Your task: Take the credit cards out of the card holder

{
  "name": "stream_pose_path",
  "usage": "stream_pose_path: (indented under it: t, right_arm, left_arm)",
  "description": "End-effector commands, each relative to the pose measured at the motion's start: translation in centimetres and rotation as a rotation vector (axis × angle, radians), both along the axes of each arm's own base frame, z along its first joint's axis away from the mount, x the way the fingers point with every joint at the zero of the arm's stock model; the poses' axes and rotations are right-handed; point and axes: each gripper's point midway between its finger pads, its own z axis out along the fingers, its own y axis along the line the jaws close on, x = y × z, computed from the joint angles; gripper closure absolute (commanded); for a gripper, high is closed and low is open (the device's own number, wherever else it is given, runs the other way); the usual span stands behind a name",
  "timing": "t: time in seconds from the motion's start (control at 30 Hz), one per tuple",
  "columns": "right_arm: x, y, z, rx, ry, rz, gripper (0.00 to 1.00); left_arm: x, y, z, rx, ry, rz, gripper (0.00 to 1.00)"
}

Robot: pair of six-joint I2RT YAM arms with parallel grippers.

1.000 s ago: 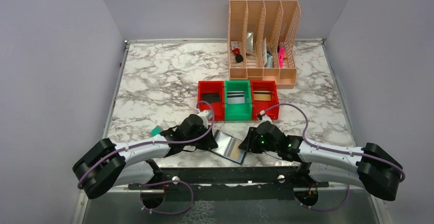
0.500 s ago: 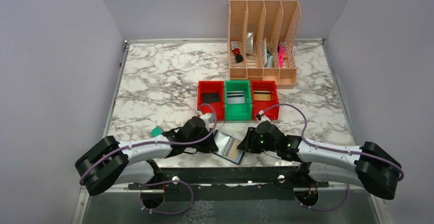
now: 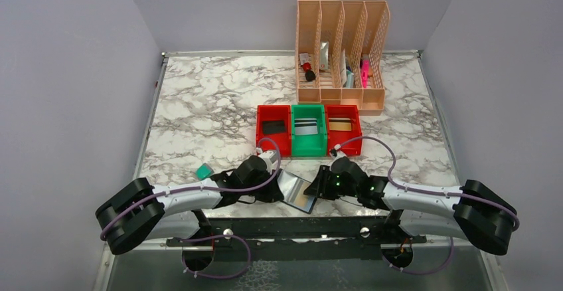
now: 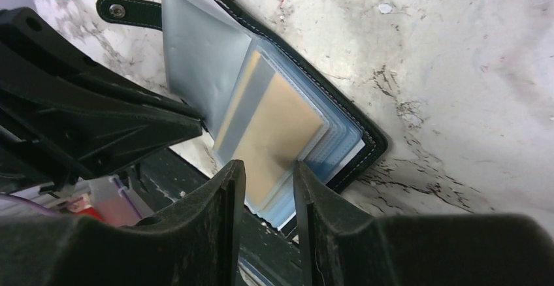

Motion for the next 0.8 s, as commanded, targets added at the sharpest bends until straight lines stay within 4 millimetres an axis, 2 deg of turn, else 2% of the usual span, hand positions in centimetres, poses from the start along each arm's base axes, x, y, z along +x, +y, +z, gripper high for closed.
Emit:
stream_pose_path:
  t: [0.0,0.2,0.43,0.77]
  right_arm:
    - [-0.3,0.9,-0.3,0.066,0.031,-0.003,0.62]
    - [-0.3,0.7,-0.4,0.083,0.053,-0.039,0.62]
    - [0.0,-0.2,-0.7,0.165,0.103,-0.184,0.63]
    - [0.3,0.7,0.9,0.227,0.083,-0.165,0.66]
  left_arm:
    - [-0.1,0.3,-0.4,0.016,-0.006,0.018,0.87]
    - [-0.2,0.4,-0.8,0.029,-0.004,0.019,0.87]
    - [-0.1,0.5,-0.9,0.035,-0.008,0.023,0.87]
    - [0.0,0.4,-1.0,0.04,-0.006,0.02,0.87]
